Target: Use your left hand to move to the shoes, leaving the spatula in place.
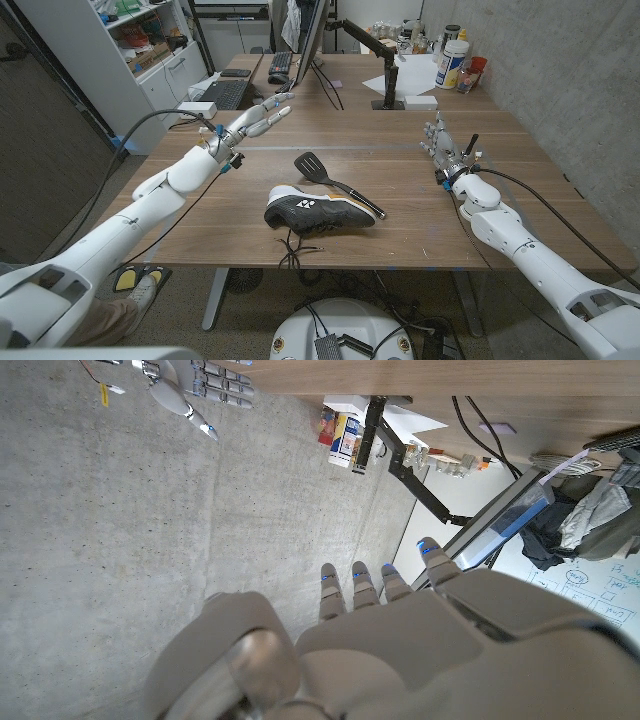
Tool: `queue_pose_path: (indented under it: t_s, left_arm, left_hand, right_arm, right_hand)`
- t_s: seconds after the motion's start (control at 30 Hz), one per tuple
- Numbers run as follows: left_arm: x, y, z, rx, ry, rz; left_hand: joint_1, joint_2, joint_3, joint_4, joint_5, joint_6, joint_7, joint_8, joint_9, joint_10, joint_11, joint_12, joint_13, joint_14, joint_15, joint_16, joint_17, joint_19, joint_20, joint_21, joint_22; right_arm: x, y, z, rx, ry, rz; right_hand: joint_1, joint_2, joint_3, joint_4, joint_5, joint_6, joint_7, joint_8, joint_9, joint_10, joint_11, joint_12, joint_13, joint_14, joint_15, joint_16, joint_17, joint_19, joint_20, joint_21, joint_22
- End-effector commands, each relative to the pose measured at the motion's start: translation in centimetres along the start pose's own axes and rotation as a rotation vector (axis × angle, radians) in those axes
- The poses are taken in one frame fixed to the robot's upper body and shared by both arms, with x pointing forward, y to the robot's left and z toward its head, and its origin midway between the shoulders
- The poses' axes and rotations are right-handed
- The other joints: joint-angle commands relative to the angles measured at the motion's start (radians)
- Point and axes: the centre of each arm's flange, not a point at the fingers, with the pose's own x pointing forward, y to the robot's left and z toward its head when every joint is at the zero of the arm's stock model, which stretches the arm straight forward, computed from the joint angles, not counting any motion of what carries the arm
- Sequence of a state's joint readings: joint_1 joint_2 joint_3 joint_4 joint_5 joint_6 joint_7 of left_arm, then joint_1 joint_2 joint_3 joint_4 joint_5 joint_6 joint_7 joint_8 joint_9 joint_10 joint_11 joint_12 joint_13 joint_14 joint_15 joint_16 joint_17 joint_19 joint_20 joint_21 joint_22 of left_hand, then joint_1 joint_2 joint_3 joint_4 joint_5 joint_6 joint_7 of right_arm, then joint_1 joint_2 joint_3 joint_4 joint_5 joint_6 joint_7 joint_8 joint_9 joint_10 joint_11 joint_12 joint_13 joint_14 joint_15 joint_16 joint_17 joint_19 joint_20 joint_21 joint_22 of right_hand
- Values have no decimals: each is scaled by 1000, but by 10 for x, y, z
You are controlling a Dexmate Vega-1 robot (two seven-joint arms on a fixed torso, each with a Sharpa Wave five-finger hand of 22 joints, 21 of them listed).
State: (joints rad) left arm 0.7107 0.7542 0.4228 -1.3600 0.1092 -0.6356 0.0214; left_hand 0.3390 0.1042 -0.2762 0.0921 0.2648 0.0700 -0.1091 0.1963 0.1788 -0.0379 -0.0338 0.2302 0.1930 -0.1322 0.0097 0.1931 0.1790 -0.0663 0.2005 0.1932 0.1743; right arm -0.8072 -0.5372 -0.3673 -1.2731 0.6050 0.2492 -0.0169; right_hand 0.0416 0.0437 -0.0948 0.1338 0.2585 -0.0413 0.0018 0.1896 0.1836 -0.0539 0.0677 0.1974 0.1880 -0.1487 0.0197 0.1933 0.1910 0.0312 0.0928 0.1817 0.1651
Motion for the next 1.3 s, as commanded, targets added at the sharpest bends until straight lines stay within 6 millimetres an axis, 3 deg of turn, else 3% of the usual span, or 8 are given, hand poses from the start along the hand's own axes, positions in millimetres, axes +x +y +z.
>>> queue_pose_path:
  t_s: [0.03,0.67,1.3]
  left_arm:
    - [6,1,8,33,-56,-23]
    - [8,4,23,86,-139,-81]
    - [-17,-6,40,100,-176,-166]
  left_hand:
    - [11,-4,-3,-6,-3,10,-5,3,3,3,2,1,5,3,2,2,5,10,-2,6,3]
    - [15,-10,-7,-9,-6,10,-9,0,3,6,-2,1,5,6,-2,1,5,19,-8,7,3]
    - [18,-11,-8,-10,-8,11,-10,-1,3,10,-3,1,5,17,-6,3,5,29,-13,9,3]
  right_arm:
    - [0,-1,-1,6,2,-9]
    - [-4,-4,-3,-4,11,-23]
    - [-5,-3,-3,-7,3,-20]
  right_hand:
    - [12,1,-3,-4,8,-8,1,5,4,0,7,1,3,-5,3,1,0,-5,6,4,3]
    - [12,4,-4,-4,8,-8,1,5,4,0,6,1,3,-6,2,1,0,-10,9,3,3]
    - [13,4,-6,-4,9,-9,1,4,4,0,8,1,3,-7,1,1,0,-10,10,3,3]
